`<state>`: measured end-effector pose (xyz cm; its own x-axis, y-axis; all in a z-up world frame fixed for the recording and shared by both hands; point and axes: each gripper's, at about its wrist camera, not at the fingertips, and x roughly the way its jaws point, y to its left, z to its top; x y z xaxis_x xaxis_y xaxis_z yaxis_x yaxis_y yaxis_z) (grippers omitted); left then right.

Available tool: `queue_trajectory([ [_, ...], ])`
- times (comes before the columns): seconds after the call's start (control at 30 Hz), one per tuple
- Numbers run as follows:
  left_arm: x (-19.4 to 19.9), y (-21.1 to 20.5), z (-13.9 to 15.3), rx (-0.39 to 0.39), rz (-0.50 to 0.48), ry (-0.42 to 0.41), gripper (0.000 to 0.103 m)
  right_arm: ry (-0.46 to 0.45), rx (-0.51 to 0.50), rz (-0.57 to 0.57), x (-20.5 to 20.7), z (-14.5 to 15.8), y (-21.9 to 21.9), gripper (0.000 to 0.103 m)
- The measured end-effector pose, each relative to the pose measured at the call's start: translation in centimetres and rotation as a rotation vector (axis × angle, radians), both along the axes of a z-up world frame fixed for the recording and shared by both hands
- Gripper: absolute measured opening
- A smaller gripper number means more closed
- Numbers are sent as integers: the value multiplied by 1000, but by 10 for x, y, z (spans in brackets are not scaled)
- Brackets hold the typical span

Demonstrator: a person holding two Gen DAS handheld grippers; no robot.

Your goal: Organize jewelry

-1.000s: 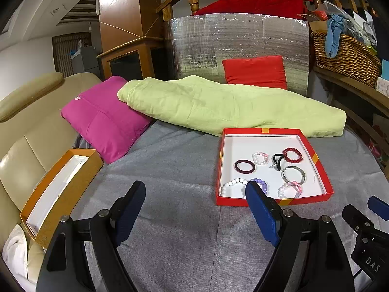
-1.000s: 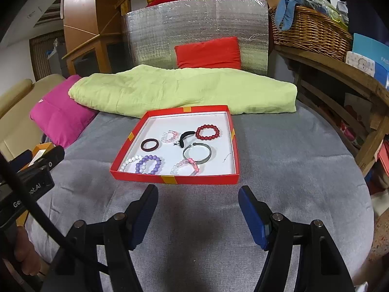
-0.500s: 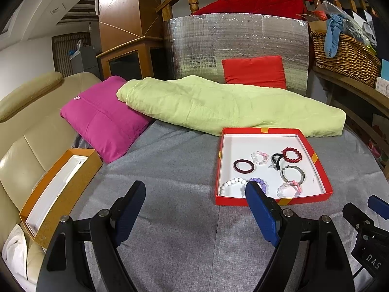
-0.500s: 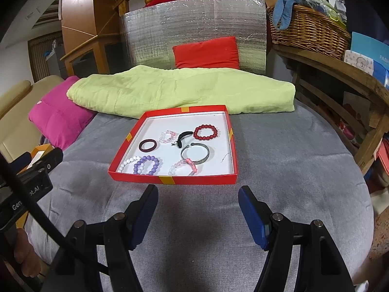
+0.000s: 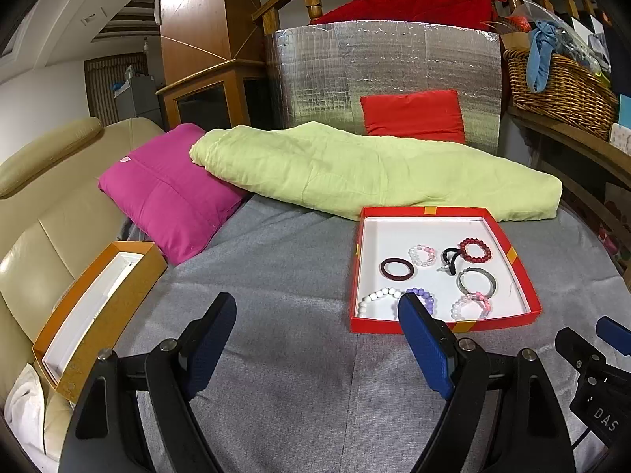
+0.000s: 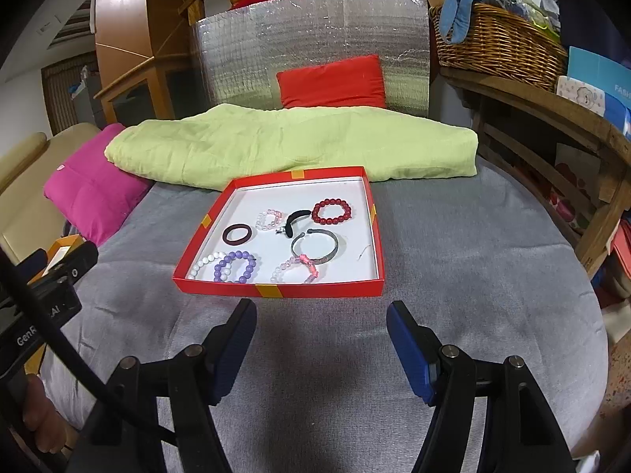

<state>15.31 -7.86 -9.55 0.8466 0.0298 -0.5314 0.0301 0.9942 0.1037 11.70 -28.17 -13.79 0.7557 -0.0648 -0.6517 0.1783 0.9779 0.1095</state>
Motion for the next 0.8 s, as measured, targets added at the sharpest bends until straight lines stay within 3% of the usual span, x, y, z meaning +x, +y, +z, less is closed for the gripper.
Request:
queue_trajectory([
  [0.8, 3, 3, -3, -7, 7, 11, 85, 1, -2, -2, 3, -3, 3, 72],
])
